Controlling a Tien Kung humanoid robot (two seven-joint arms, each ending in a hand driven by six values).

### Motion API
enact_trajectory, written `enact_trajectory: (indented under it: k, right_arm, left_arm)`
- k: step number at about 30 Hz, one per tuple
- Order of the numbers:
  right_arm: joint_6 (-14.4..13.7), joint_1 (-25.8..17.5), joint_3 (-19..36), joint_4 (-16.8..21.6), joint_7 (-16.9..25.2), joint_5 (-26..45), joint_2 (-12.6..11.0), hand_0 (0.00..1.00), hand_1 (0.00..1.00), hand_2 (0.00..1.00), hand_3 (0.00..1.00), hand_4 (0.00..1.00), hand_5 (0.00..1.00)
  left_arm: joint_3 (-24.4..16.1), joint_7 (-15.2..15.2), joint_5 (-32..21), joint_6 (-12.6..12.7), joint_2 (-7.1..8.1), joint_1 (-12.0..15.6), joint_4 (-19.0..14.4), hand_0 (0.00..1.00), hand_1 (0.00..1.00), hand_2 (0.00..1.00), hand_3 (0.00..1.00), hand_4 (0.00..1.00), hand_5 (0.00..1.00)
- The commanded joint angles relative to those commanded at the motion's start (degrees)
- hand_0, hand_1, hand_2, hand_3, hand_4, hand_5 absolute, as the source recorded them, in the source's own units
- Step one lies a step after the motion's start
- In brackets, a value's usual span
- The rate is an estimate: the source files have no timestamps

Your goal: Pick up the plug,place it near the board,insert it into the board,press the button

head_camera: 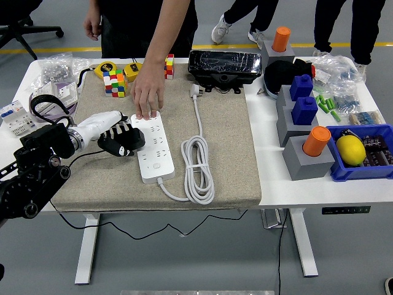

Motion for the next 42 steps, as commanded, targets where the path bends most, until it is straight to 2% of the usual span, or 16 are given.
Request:
enact_trajectory:
  k: [16,17,22,23,28,29,34,35,42]
  right_arm:
    - [0.03,-0.13,-0.42,0.0,0.17,0.47,0.01,0.771,0.757,0.754,0.771,0.998,0.998]
    - [0.04,-0.15,-0.41,0.0,0.14,0.46,0.0,0.771,0.757,0.754,0.772,0.998,0.998]
    - [0.11,-0.21,-0.12,0.0,0.04,0.19,0.03,0.771,0.757,0.754,0.772,0.998,0.998]
    - [0.14,-0.19,-0.09,0.0,0.04,0.18,0.03,0.771,0.757,0.754,0.771,0.998,0.998]
    - [0.35,-0.06,-0.17,0.0,0.07,0.34,-0.01,0.771,0.757,0.754,0.771,0.998,0.998]
    - [0.39,-0.03,-0.19,0.0,0.07,0.39,-0.02,0.77,0.756,0.754,0.77,0.998,0.998]
    - [0.51,0.03,-0.07,0.0,-0.01,0.34,-0.03,0.77,0.756,0.754,0.77,0.998,0.998]
    - [0.52,0.04,-0.05,0.0,0.0,0.34,-0.05,0.771,0.755,0.754,0.77,0.998,0.998]
    - [0.51,0.03,-0.03,0.0,0.06,0.36,-0.13,0.771,0.754,0.752,0.771,0.998,0.998]
  left_arm:
    - [0.45,0.04,-0.01,-0.1,0.14,0.26,0.11,0.314,0.416,0.351,0.434,0.763,0.101]
    - [0.44,0.03,-0.05,-0.14,0.16,0.28,0.12,0.327,0.446,0.398,0.462,0.778,0.112]
    - [0.29,-0.13,-0.2,-0.11,0.22,0.32,0.21,0.327,0.446,0.398,0.462,0.778,0.112]
    - [0.24,-0.18,-0.23,-0.14,0.23,0.3,0.23,0.372,0.506,0.553,0.533,0.839,0.115]
    - [0.07,-0.24,-0.18,-0.31,0.21,0.22,0.39,0.372,0.506,0.553,0.533,0.839,0.115]
    - [0.05,-0.25,-0.22,-0.37,0.2,0.2,0.42,0.414,0.584,0.599,0.592,0.907,0.118]
    - [0.02,-0.29,-0.18,-0.44,0.19,0.09,0.51,0.414,0.584,0.599,0.592,0.907,0.118]
    - [-0.01,-0.3,-0.12,-0.43,0.18,0.06,0.62,0.519,0.681,0.655,0.642,0.958,0.123]
    - [0.12,-0.27,-0.1,-0.64,0.3,0.06,0.59,0.531,0.691,0.671,0.656,0.973,0.129]
